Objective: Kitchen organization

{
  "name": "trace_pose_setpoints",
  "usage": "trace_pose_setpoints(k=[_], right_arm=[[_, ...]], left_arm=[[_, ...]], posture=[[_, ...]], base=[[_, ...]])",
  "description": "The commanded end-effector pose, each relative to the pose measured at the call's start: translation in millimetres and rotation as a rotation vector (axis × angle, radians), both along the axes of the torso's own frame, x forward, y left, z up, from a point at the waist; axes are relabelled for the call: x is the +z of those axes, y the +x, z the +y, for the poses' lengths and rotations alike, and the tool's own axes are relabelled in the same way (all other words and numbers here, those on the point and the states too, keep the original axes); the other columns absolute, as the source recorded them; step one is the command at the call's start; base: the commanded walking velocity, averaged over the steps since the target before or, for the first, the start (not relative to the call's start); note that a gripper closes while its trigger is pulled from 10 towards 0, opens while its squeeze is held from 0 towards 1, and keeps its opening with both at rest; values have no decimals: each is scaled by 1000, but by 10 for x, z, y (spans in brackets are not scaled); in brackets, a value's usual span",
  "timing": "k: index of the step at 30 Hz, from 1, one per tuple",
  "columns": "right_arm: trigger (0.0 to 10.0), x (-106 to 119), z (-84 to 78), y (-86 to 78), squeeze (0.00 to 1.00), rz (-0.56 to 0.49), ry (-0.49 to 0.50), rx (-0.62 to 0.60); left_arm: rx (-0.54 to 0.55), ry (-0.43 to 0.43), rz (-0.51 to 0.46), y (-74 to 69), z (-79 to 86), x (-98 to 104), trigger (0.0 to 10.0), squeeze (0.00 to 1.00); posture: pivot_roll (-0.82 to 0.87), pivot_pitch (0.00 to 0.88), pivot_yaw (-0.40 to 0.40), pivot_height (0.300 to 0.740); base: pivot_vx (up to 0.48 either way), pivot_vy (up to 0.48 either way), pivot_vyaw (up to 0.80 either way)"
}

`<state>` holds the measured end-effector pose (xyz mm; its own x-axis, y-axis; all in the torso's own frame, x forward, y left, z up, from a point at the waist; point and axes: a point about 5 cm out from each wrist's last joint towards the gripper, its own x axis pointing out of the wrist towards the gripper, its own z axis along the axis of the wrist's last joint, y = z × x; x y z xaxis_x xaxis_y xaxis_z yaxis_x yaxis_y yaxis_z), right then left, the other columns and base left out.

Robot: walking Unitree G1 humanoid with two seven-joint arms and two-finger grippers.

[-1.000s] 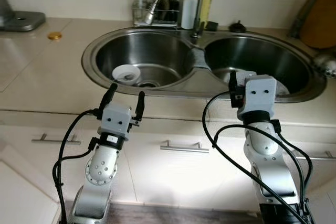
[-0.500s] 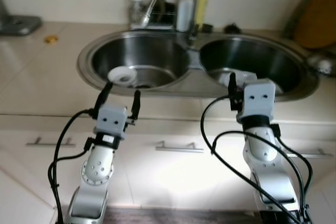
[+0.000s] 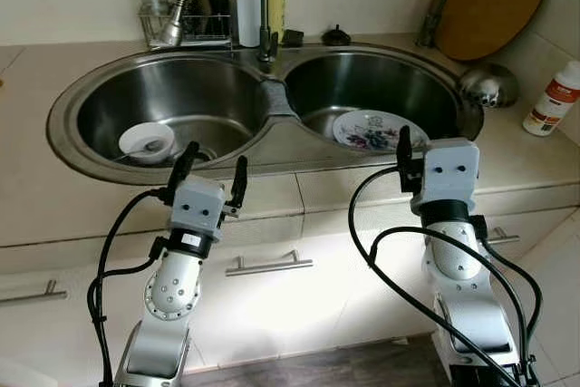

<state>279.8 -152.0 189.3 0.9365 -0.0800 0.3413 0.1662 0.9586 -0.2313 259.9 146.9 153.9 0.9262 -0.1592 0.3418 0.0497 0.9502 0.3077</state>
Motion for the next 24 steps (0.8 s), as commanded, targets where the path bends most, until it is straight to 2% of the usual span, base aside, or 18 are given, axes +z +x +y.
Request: trace_pose_setpoints(k=[1, 11, 15, 24], right_arm=[[10000, 4, -7, -23, 0, -8, -15, 0], [10000, 1, 1, -31, 0, -13, -24, 4], [10000, 7, 7, -28, 0, -17, -27, 6], [10000, 23, 30, -18, 0, -26, -34, 16]], left_arm=[[-8, 3, -5, -1, -23, -1, 10000, 0], [-11, 7, 0, -9, -32, -11, 10000, 0], [-8, 7, 2, -9, -32, -11, 10000, 0], [-1, -2, -15, -1, -23, 15, 10000, 0]], posture=[[87, 0, -35, 740], [87, 0, -37, 740], [88, 0, -39, 740], [87, 0, -40, 740]], base=[[0, 0, -800], [0, 0, -800], [0, -418, -800], [0, 0, -800]])
